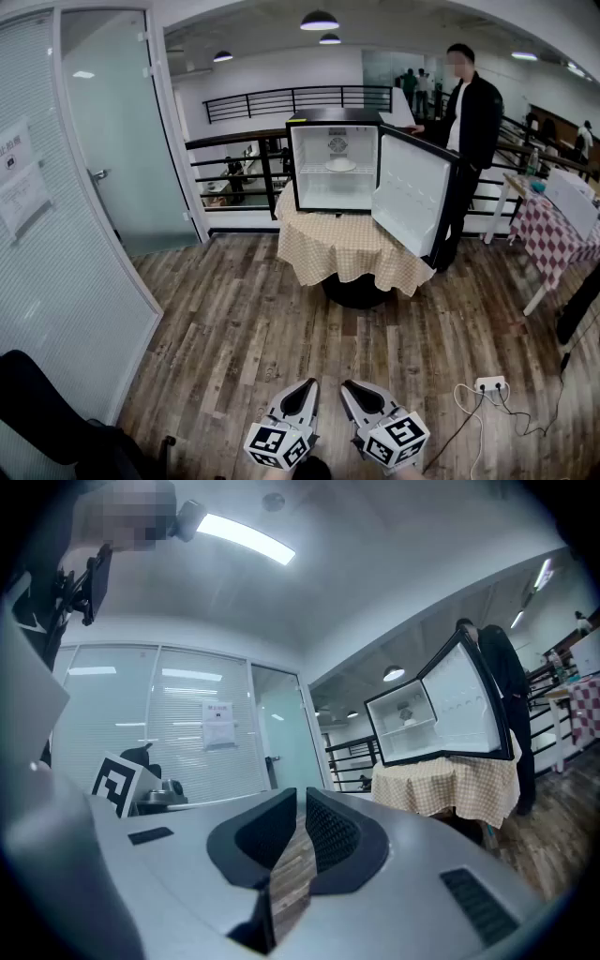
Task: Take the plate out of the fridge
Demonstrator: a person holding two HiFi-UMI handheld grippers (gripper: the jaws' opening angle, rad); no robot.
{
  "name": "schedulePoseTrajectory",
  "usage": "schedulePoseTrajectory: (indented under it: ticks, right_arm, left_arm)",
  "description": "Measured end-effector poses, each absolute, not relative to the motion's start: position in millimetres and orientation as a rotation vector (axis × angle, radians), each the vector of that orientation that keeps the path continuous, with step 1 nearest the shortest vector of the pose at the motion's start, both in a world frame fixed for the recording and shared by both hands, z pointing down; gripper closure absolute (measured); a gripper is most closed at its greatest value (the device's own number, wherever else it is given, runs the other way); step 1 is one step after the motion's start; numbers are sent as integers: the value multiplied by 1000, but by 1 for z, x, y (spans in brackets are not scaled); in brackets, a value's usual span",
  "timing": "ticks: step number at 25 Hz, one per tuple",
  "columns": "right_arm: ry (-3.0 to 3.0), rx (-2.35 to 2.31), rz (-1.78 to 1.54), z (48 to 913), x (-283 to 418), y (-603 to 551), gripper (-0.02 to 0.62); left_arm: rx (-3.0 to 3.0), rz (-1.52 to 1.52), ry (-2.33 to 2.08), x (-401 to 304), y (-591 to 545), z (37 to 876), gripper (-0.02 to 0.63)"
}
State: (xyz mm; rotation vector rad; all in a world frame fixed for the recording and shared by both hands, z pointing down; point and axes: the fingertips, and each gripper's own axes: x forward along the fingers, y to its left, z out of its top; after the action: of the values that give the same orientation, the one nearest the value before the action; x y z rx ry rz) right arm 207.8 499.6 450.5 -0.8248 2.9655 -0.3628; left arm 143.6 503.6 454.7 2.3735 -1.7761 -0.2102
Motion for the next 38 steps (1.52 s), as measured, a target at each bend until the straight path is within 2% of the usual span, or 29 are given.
schedulePoseTrajectory:
  ticks: [26, 38]
  right_arm:
    - [2837, -1047, -366, 441, 139, 338, 541]
    - [2836, -1075, -363, 448, 100, 308, 541]
  left_arm:
    - [2501, -208, -1579, 91, 336, 452, 595]
    - [2532, -209, -1535, 53, 303, 453, 595]
